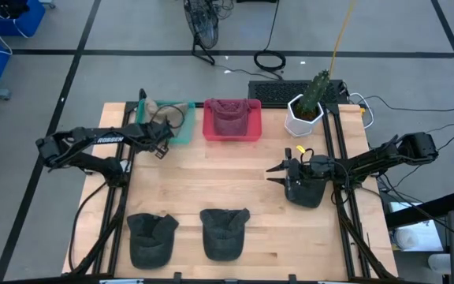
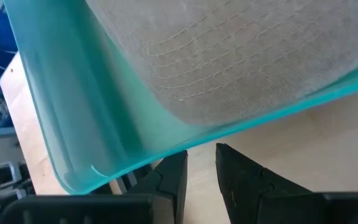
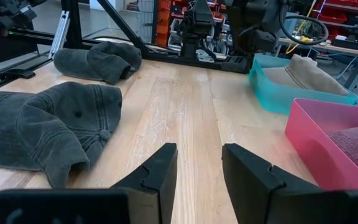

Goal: Pick & Place hat
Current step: Adjust the blue bin on the table, then put the bottom right black cap into the red bin

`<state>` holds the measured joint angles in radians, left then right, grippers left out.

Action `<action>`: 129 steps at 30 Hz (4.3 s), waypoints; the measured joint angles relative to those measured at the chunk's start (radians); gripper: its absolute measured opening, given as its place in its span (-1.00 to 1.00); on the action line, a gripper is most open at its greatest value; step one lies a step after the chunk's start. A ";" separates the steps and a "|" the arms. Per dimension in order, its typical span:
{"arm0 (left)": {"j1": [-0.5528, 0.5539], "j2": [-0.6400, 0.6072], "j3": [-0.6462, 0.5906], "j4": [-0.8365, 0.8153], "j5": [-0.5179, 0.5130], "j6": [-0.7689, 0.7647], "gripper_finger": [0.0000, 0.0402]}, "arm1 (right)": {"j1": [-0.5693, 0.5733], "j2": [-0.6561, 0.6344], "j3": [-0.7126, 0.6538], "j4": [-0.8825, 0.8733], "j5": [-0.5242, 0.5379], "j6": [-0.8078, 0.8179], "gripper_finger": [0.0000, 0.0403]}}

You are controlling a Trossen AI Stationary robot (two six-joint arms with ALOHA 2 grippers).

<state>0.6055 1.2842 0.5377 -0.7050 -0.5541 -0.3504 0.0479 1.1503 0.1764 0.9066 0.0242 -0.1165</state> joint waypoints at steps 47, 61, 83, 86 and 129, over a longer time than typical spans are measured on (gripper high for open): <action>-0.149 -0.092 0.005 0.125 -0.002 -0.097 -0.54 | 0.000 0.000 0.000 -0.006 0.001 0.024 -0.43; -0.167 -0.092 0.003 0.158 -0.005 -0.110 -0.54 | 0.000 0.000 0.000 -0.022 0.001 0.010 -0.43; -0.418 -0.426 0.050 0.540 -0.023 0.039 -0.54 | -0.007 0.000 0.000 0.015 0.081 0.091 -0.43; -0.435 -0.450 0.050 0.719 0.015 0.157 -0.54 | -0.014 0.000 0.000 0.032 0.080 0.148 -0.43; -0.469 -0.440 0.035 0.774 0.606 0.160 -0.54 | 0.459 0.816 0.965 -0.515 0.264 0.343 -0.43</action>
<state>0.1361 0.8440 0.5732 0.0690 0.0521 -0.1901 0.5072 1.9661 1.1412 0.3919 0.2880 0.2264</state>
